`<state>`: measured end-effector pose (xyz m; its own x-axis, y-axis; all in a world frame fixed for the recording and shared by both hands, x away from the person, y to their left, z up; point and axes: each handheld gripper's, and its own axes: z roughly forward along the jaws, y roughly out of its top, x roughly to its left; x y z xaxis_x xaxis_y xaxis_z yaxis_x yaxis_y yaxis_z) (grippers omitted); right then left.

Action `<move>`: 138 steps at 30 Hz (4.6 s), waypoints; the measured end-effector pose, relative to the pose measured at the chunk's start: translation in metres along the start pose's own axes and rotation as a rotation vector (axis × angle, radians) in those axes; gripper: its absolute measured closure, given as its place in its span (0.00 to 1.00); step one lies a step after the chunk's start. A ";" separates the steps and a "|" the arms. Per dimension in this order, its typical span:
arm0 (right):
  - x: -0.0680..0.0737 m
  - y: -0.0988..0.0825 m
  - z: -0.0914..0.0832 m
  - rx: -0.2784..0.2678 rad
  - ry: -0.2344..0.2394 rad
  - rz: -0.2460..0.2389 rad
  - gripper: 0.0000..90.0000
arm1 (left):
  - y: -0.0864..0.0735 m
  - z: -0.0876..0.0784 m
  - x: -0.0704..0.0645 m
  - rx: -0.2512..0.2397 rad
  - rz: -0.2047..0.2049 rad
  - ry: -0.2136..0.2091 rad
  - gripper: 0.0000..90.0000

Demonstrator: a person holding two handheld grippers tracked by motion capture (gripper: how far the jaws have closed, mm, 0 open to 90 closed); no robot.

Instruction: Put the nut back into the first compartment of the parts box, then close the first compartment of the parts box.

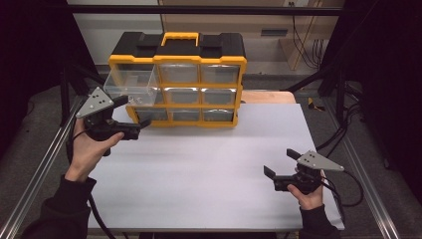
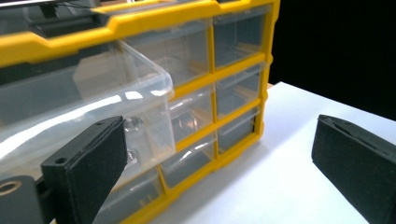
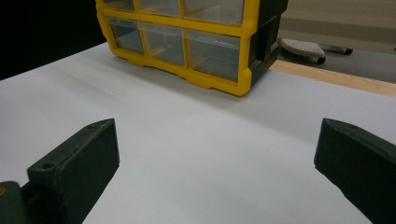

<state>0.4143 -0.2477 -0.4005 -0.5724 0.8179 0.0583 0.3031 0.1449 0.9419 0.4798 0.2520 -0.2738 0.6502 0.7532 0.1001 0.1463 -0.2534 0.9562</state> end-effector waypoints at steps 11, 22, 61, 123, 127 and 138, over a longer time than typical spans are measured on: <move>0.000 0.001 -0.002 -0.004 -0.001 0.002 0.01 | -0.017 0.008 0.006 0.019 -0.038 0.014 0.17; 0.000 0.000 -0.001 -0.003 -0.001 -0.001 0.01 | -0.024 0.022 0.019 0.029 -0.060 0.047 0.55; 0.001 -0.001 0.000 0.003 0.002 0.002 0.01 | -0.018 0.032 0.039 0.054 -0.063 0.114 0.99; 0.000 0.000 0.001 0.001 0.004 0.003 0.01 | -0.004 0.080 0.092 0.045 -0.056 0.200 0.99; 0.000 0.000 0.000 0.001 0.005 0.005 0.01 | -0.003 0.083 0.093 0.043 -0.062 0.212 0.99; 0.000 0.000 -0.001 -0.004 0.004 0.004 0.01 | -0.002 0.089 0.095 0.040 -0.069 0.234 0.99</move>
<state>0.4141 -0.2480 -0.4001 -0.5743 0.8162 0.0634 0.3021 0.1394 0.9430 0.6075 0.2700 -0.2908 0.4478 0.8885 0.1002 0.2167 -0.2165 0.9519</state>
